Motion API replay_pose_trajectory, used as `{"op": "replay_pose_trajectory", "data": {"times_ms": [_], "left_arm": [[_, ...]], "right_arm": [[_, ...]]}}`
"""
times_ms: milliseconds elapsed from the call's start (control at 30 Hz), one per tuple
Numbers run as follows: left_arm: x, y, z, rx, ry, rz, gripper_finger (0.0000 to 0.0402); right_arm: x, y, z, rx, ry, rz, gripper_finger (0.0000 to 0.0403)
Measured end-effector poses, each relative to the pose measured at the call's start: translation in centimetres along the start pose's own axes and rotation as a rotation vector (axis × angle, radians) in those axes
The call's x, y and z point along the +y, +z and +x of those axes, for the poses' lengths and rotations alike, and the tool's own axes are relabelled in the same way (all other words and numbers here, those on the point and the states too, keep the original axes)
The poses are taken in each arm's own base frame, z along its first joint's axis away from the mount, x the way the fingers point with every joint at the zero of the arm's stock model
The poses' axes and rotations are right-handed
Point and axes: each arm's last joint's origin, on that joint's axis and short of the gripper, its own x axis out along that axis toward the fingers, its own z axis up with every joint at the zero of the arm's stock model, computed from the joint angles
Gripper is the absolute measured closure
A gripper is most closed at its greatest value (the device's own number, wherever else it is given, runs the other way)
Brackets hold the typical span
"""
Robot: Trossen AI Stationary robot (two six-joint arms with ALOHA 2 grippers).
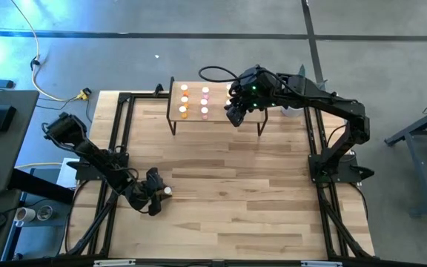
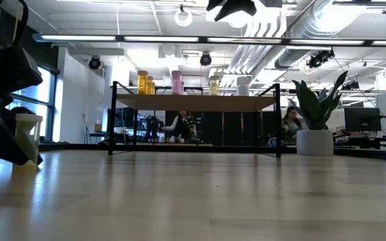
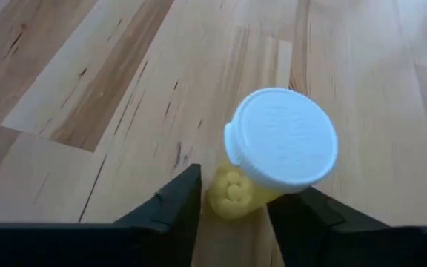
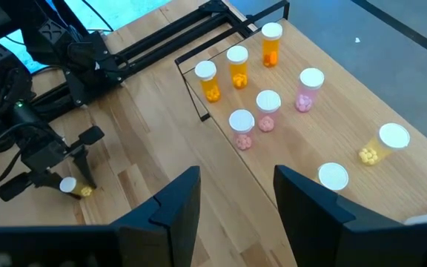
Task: Pick and place medicine bottles onto shelf by color
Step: Put the yellow pill bottle on the shelf aligned with the other yellow pill bottles
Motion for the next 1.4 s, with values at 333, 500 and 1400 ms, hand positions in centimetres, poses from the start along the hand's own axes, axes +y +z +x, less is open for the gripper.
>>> {"op": "replay_pose_trajectory", "data": {"times_ms": [333,500,1400], "left_arm": [[-0.2,0.1,0.0,-0.004,-0.021,-0.011,0.0305],[-0.6,0.7,0.2,0.003,-0.047,-0.002,0.0299],[1.5,16.3,3.5,-0.03,-0.106,0.226,0.0298]], "right_arm": [[0.1,0.2,0.0,-0.017,0.007,0.002,0.024],[0.5,0.3,0.0,-0.003,0.122,0.004,0.024],[4.1,-0.9,-0.6,0.027,0.299,-0.137,0.024]]}}
